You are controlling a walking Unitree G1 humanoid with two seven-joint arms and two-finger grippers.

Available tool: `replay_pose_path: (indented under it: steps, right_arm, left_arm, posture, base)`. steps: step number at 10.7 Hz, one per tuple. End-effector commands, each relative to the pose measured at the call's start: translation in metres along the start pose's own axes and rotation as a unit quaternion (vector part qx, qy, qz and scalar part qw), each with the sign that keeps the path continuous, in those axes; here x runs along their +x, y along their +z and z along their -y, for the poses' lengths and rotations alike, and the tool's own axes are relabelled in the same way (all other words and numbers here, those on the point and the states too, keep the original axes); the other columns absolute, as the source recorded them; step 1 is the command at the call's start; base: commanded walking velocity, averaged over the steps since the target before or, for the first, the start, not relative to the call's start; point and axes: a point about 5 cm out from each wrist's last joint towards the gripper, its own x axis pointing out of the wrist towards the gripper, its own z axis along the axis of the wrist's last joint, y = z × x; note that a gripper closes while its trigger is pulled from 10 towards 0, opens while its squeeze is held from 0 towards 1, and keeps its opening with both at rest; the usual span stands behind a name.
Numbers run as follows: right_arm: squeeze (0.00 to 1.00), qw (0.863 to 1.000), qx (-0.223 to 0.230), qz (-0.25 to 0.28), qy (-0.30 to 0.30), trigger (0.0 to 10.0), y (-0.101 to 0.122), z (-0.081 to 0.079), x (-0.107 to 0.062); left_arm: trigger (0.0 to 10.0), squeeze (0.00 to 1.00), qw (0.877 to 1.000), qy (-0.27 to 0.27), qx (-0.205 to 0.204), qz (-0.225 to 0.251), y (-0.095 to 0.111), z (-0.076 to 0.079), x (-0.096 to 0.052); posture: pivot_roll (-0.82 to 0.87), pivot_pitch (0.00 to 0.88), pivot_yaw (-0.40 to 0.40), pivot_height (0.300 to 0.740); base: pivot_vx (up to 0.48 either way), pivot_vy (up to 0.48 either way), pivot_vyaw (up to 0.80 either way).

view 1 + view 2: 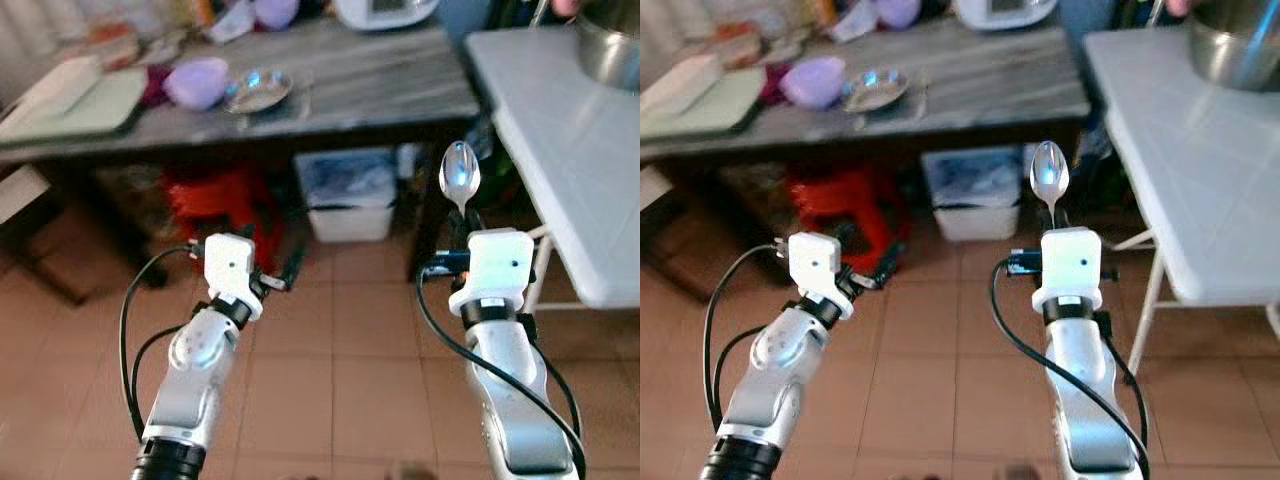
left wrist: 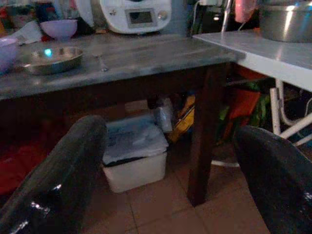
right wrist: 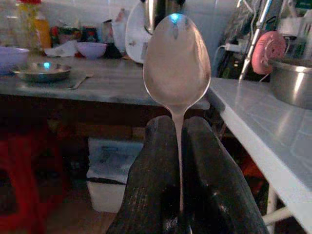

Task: Setting the table

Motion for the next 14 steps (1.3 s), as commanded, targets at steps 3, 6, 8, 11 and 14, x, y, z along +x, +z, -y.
replay_pose_path:
  steps: [3, 6, 8, 11, 14]
  right_arm:
    - [0.00, 1.000, -0.001, 0.009, 0.002, 10.0, 0.004, 0.000, 0.000]
    - [0.00, 1.000, 0.004, 0.003, -0.001, 10.0, 0.000, 0.001, -0.002]
    - [0.00, 1.000, 0.001, -0.004, -0.002, 10.0, -0.005, 0.002, -0.005]
    - [0.00, 1.000, -0.013, -0.017, -0.006, 10.0, -0.013, 0.008, -0.013]
    - [0.00, 1.000, -0.014, -0.017, -0.007, 10.0, -0.013, 0.009, -0.013]
  left_arm:
    - [10.0, 0.00, 1.000, -0.002, 0.004, -0.006, -0.002, 0.002, -0.001]
    - [10.0, 0.00, 0.999, 0.036, 0.028, -0.001, 0.002, -0.010, -0.001]
    - [10.0, 0.00, 0.996, 0.071, 0.051, -0.004, 0.003, -0.024, -0.007]
    - [10.0, 0.00, 0.994, 0.091, 0.056, -0.020, -0.004, -0.028, -0.023]
    - [10.0, 0.00, 0.995, 0.087, 0.050, -0.024, -0.007, -0.021, -0.026]
  posture:
    - [-0.16, 0.149, 0.135, 0.740]
    - [-0.16, 0.145, 0.139, 0.740]
    - [-0.15, 0.143, 0.141, 0.740]
    - [-0.15, 0.146, 0.138, 0.740]
    - [-0.15, 0.145, 0.137, 0.740]
  base:
    - [0.480, 0.000, 0.34]
    - [0.415, 0.000, 0.13]
    - [0.369, 0.000, 0.00]
    - [0.365, 0.000, 0.00]
    - [0.364, 0.000, 0.00]
